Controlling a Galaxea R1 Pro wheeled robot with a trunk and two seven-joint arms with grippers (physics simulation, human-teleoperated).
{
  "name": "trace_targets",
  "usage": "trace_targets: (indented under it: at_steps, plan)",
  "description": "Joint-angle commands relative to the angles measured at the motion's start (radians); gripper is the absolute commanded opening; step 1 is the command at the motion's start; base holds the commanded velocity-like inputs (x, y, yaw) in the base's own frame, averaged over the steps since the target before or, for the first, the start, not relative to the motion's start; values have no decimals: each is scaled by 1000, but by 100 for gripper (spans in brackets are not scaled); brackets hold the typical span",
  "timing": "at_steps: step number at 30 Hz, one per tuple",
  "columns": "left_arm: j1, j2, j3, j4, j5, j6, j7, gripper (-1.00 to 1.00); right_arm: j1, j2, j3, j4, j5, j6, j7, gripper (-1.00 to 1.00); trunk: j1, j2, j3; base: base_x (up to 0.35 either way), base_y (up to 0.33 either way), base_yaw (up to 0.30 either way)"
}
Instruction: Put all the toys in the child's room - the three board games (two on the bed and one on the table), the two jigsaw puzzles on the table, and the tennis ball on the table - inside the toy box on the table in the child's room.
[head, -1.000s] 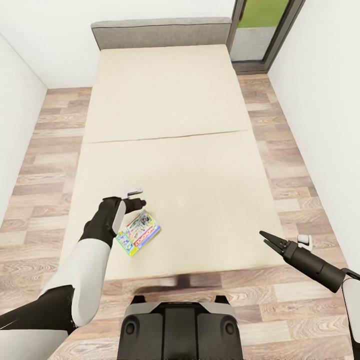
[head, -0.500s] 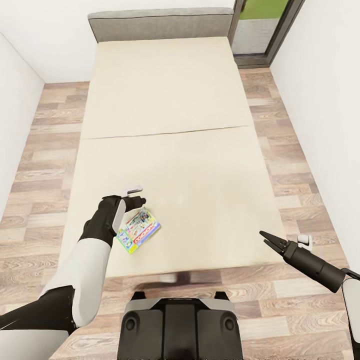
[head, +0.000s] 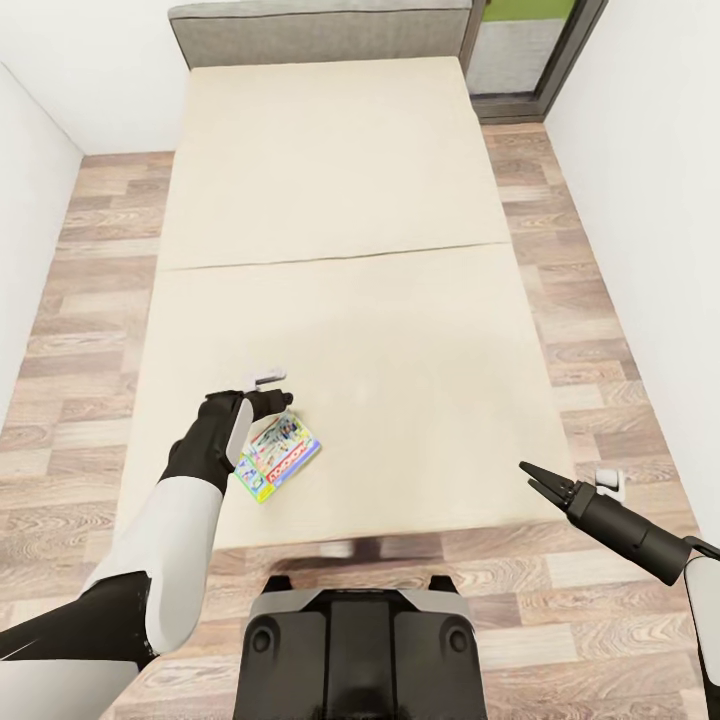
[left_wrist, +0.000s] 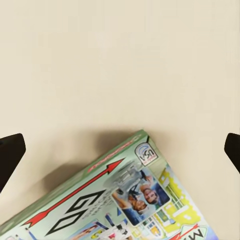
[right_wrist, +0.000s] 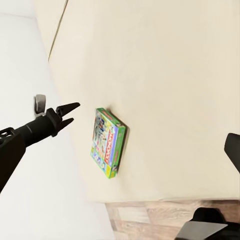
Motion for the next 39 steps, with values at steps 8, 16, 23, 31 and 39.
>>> trace_targets:
  at_steps: [8, 16, 23, 31, 39]
  plan:
    - [-1, -2, 3, -1, -8, 4, -3, 100, -1, 0, -2, 1, 5, 4, 6, 100, 1, -2, -14, 0, 0, 0]
    - [-1, -2, 3, -1, -8, 4, -3, 100, -1, 0, -2, 1, 5, 4, 7, 100, 1, -2, -27, 0, 0, 0]
    - [-1, -2, 3, -1, -8, 3, -3, 100, -1, 0, -2, 0, 5, 4, 7, 100, 1, -2, -38, 0, 0, 0]
    - [-1, -3, 3, -1, -8, 3, -3, 100, -1, 0, -2, 2, 5, 4, 7, 100, 1, -2, -48, 0, 0, 0]
    - [-1, -3, -11, -1, -8, 2, -3, 100, -1, 0, -2, 3, 4, 4, 8, 100, 1, -2, -49, 0, 0, 0]
